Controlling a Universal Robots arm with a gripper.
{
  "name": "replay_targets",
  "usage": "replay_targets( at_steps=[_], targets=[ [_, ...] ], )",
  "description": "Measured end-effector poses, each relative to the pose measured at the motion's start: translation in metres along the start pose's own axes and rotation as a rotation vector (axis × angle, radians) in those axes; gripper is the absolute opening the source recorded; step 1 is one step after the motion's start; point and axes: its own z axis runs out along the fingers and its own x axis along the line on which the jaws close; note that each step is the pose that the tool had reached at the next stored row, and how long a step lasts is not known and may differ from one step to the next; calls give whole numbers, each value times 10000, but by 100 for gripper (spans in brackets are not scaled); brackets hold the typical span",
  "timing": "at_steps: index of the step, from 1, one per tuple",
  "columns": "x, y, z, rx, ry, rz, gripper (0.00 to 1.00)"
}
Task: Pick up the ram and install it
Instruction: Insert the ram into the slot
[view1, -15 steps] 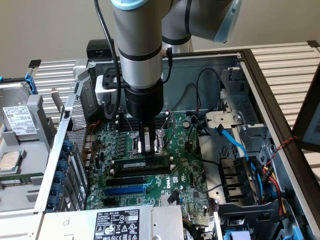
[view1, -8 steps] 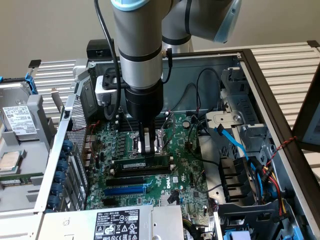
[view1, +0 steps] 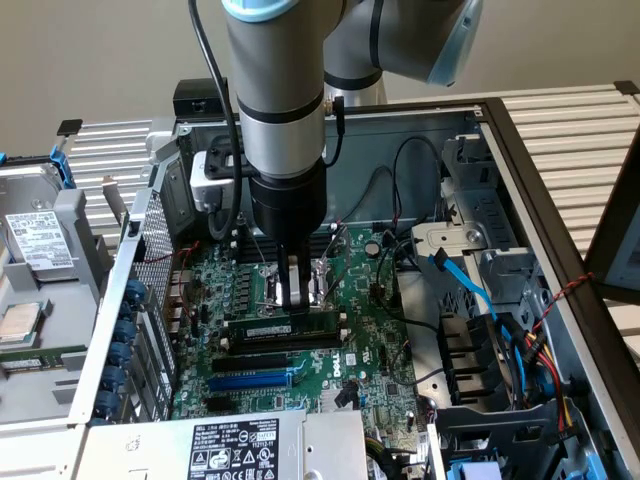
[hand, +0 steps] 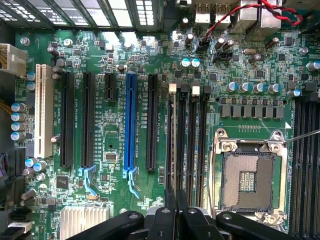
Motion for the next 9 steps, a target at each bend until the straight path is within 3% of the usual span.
replay_targets(
  at_steps=[9],
  targets=[
    [12,-1,-56,23,0,24,12]
  ],
)
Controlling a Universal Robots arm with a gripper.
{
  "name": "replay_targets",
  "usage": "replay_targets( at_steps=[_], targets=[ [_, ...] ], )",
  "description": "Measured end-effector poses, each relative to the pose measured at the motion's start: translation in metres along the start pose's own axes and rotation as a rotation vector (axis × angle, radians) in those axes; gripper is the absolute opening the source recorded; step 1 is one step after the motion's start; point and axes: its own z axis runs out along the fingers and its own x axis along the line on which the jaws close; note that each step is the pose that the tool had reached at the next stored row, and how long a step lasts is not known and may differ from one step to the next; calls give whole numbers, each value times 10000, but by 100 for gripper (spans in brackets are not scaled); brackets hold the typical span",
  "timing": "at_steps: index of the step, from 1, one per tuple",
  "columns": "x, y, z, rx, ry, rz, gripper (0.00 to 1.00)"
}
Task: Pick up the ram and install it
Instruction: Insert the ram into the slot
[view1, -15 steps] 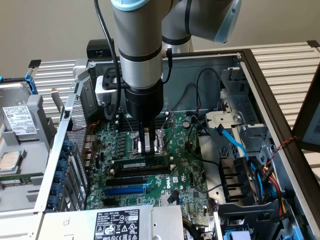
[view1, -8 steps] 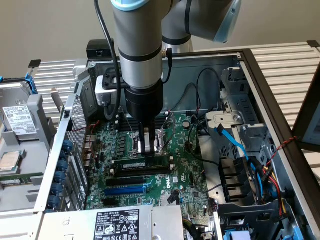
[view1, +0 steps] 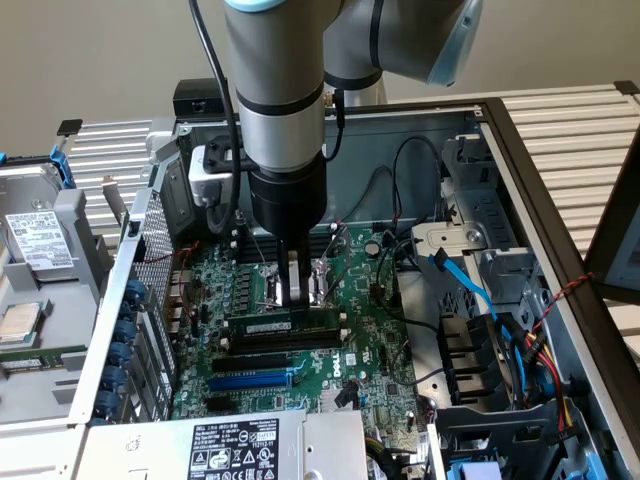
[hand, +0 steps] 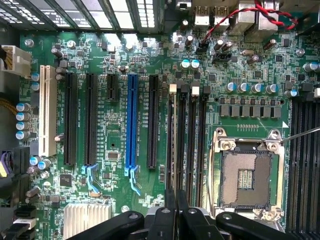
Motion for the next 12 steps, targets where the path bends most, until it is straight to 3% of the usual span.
replay_targets(
  at_steps=[12],
  targets=[
    [31,-1,0,-21,6,256,12]
  ],
)
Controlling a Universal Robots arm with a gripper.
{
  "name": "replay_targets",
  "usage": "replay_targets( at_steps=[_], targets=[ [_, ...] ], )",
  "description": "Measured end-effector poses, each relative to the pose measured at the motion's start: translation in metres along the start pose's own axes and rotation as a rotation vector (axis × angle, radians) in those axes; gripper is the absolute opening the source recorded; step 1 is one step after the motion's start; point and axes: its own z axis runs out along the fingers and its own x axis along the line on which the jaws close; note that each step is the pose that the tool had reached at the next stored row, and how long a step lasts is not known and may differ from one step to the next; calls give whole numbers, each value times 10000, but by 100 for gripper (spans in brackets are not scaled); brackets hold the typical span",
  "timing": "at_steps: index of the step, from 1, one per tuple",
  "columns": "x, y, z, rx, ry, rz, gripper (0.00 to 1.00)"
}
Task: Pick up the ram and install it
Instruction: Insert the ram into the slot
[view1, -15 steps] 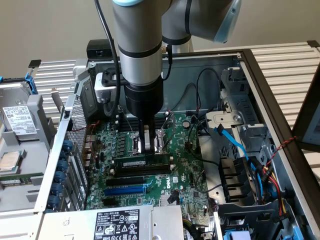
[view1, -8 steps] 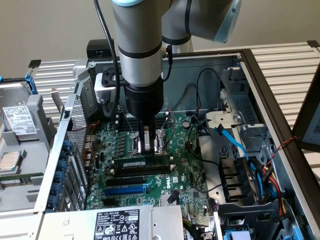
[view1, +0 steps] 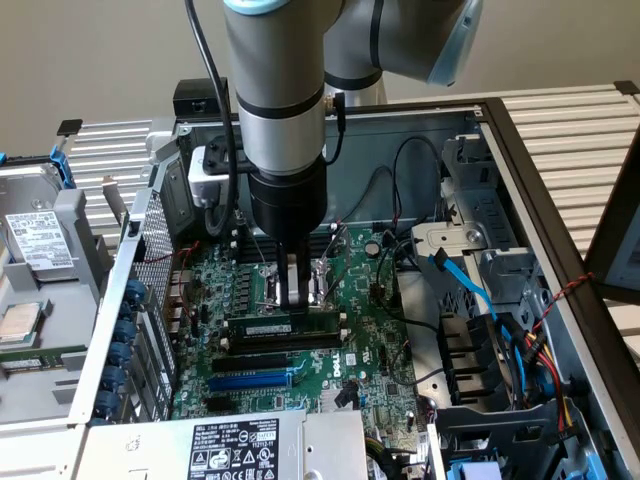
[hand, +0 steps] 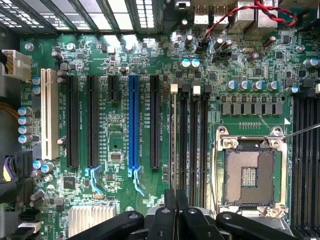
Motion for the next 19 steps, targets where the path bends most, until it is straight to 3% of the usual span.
replay_targets(
  at_steps=[4,9,19],
  targets=[
    [0,1,-1,-136,6,0,12],
    [0,0,1,-134,-1,-5,12],
    [3,-12,4,-139,-80,-71,12]
  ],
)
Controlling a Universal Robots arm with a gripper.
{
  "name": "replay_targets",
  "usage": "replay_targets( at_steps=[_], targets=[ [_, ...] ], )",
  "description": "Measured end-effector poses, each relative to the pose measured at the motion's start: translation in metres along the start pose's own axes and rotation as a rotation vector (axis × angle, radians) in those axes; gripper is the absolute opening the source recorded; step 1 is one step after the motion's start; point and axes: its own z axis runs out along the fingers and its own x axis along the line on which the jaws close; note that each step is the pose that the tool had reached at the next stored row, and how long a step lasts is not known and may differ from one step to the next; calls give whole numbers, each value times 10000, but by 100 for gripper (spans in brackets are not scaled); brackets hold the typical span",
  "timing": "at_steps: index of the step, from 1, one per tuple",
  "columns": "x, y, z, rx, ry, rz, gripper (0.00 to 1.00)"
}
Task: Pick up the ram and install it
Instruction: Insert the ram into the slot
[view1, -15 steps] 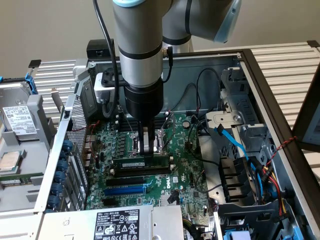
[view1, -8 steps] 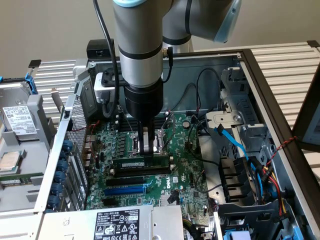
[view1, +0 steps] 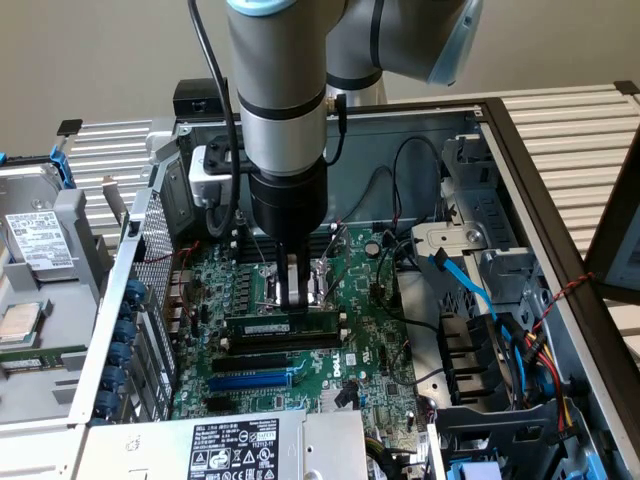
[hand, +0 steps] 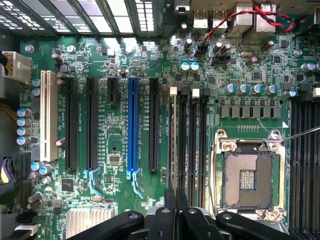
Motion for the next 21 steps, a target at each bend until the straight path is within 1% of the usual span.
replay_targets(
  at_steps=[21],
  targets=[
    [5,-2,14,2,1,141,12]
  ],
)
